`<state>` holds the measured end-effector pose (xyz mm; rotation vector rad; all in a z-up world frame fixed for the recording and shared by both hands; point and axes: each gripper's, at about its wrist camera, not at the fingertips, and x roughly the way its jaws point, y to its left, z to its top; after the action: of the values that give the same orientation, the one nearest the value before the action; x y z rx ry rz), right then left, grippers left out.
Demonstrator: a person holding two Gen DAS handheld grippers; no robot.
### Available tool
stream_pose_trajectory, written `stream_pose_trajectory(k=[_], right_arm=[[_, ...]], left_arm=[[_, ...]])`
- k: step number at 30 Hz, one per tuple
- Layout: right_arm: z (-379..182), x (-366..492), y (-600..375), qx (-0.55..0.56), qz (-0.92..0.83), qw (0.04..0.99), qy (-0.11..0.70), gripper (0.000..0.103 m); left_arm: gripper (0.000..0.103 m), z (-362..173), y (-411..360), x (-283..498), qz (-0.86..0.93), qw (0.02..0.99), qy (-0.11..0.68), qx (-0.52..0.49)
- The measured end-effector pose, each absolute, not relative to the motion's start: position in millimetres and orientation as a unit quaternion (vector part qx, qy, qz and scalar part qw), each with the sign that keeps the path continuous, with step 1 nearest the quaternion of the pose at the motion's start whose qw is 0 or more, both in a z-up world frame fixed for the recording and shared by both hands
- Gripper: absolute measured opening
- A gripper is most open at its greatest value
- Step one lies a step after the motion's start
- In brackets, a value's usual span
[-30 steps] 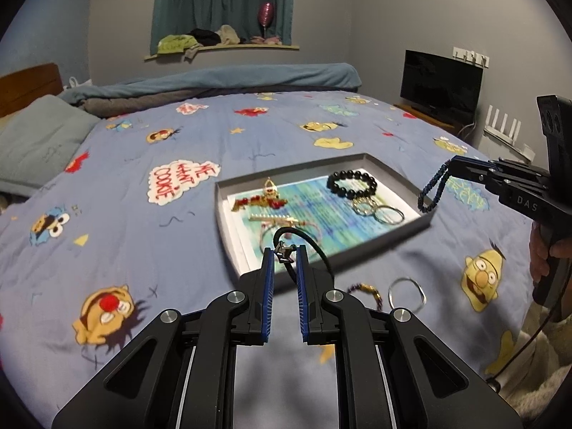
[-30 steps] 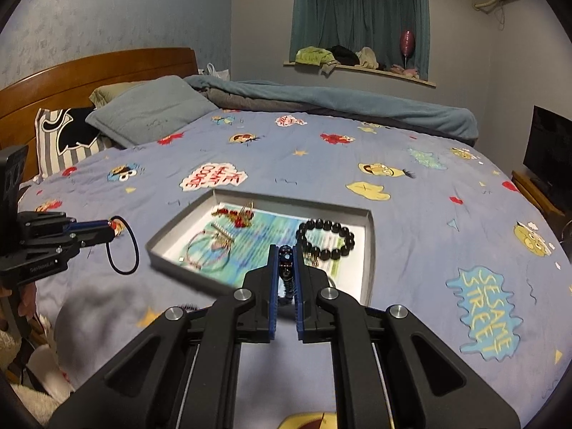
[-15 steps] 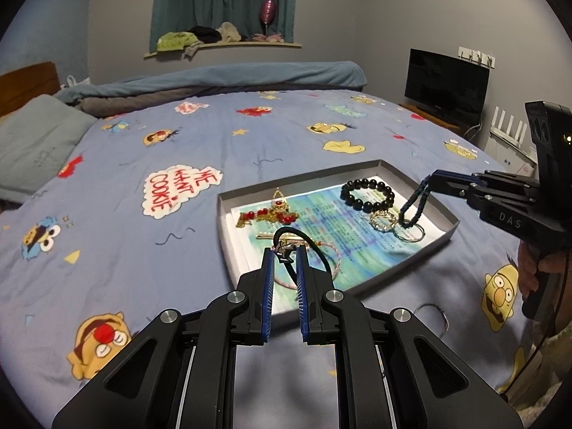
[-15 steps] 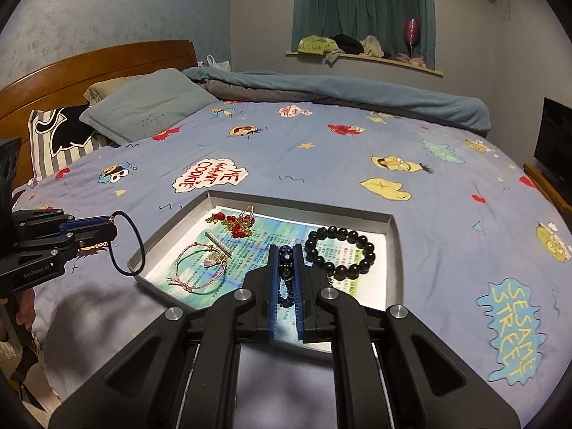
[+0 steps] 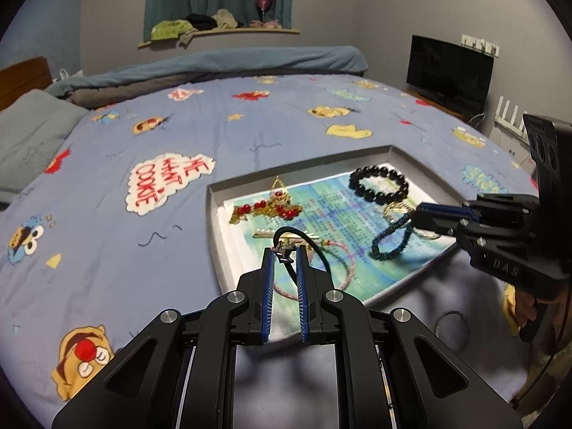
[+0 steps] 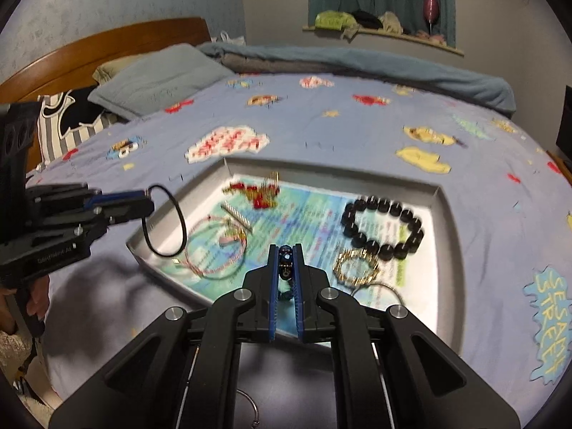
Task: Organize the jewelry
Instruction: 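Carry the hair tie with the left tool while the right tool carries the blue bracelet to the tray, then open the left tool over the tray while the right tool releases the blue bracelet inside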
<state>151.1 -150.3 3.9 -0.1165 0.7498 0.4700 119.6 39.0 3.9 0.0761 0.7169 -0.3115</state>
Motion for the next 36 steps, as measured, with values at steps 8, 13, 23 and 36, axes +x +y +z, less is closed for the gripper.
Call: stream_pose_trajectory(k=[8, 13, 23, 36], right_arm=[[-14.4, 162.1, -159.0, -0.052, 0.209, 0.894, 0.392, 0.007], [-19.8, 166.6, -161.5, -0.050, 0.204, 0.892, 0.400, 0.007], [-26.8, 180.0, -158.9, -0.062, 0.187, 0.891, 0.409, 0.007], [-15.3, 164.0, -167.0, -0.056, 0.189, 0.897, 0.395, 0.044]], left_arm=[[0.013, -9.8, 27.5, 145.1, -0.164, 0.913, 0.373, 0.027], [0.013, -4.7, 9.1, 172.6, -0.185, 0.908, 0.377, 0.023], [0.013, -20.9, -16.0, 212.2, -0.182, 0.893, 0.411, 0.031], [0.052, -21.7, -7.3, 201.6, -0.149, 0.902, 0.405, 0.020]])
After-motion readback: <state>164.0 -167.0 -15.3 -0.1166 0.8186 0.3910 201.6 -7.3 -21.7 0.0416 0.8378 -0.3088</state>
